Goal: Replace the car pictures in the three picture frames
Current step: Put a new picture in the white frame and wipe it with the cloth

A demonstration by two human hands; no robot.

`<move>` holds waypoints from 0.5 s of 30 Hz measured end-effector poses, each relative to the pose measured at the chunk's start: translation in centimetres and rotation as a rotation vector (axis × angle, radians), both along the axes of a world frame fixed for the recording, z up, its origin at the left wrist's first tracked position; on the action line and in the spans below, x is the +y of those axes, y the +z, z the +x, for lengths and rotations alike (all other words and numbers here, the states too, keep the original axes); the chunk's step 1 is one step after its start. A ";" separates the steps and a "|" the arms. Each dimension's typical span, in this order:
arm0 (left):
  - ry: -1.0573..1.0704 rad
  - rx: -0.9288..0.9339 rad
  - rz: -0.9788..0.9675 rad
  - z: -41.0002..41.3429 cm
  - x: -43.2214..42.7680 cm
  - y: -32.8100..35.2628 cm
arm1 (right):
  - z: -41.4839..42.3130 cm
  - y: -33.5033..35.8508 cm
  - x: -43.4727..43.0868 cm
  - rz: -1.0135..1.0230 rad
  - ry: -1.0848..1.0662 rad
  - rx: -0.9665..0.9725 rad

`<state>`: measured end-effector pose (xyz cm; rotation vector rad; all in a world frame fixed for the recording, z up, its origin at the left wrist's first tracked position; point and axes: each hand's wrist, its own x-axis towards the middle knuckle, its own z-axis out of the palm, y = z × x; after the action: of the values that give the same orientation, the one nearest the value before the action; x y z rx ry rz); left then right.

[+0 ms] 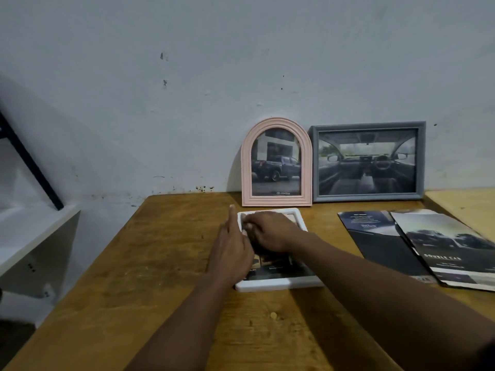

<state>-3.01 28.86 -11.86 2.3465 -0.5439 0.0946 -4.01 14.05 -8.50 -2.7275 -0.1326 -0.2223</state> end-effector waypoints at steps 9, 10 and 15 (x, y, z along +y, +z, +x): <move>-0.038 0.041 0.122 -0.4 -0.2 0.1 | -1.0 -1.3 -1.5 -0.185 -0.018 0.020; -0.032 0.047 0.124 -0.5 -0.2 0.2 | -1.4 -1.2 -1.8 -0.214 -0.062 0.031; 0.016 0.063 0.111 -0.6 -0.5 0.3 | -3.3 -2.4 -1.5 -0.352 -0.234 0.067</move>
<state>-3.64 28.35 -11.51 2.4535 -0.5111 -0.0019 -7.26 12.51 -10.88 -3.0968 0.1850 -0.1869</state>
